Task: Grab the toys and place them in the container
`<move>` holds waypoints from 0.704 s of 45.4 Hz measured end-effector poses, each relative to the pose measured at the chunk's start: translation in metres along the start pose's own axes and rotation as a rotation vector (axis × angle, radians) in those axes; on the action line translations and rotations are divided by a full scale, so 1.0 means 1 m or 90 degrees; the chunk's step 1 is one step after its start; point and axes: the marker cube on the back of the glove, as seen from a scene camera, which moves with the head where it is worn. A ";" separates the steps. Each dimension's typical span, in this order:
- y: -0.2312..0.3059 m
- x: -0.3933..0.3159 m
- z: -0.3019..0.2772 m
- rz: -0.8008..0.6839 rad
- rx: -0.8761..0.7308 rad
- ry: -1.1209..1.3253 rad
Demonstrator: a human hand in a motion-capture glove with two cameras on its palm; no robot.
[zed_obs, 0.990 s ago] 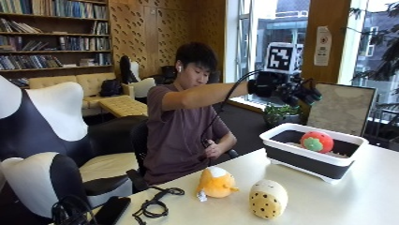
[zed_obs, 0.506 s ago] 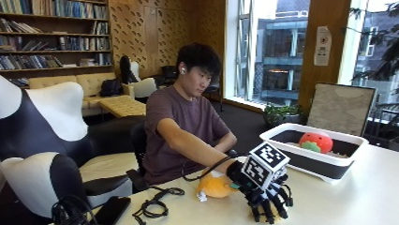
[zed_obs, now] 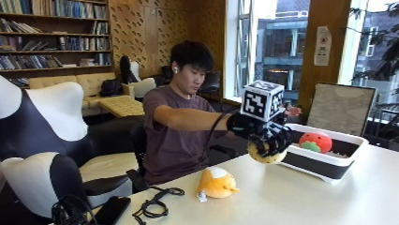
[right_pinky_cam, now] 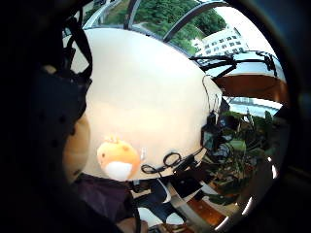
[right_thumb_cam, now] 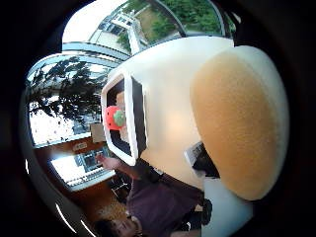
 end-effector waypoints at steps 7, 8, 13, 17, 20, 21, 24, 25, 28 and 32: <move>0.029 -0.010 -0.048 -0.017 0.032 0.013; 0.032 -0.011 -0.052 -0.018 0.035 0.016; 0.048 -0.011 -0.073 -0.024 0.054 0.031; 0.060 -0.009 -0.086 -0.029 0.065 0.044; 0.066 -0.008 -0.092 -0.033 0.068 0.045; 0.068 -0.008 -0.095 -0.034 0.070 0.045; 0.072 -0.006 -0.100 -0.037 0.075 0.041; 0.074 -0.006 -0.101 -0.038 0.076 0.039; 0.078 -0.006 -0.103 -0.041 0.076 0.032; 0.080 -0.007 -0.102 -0.047 0.073 0.030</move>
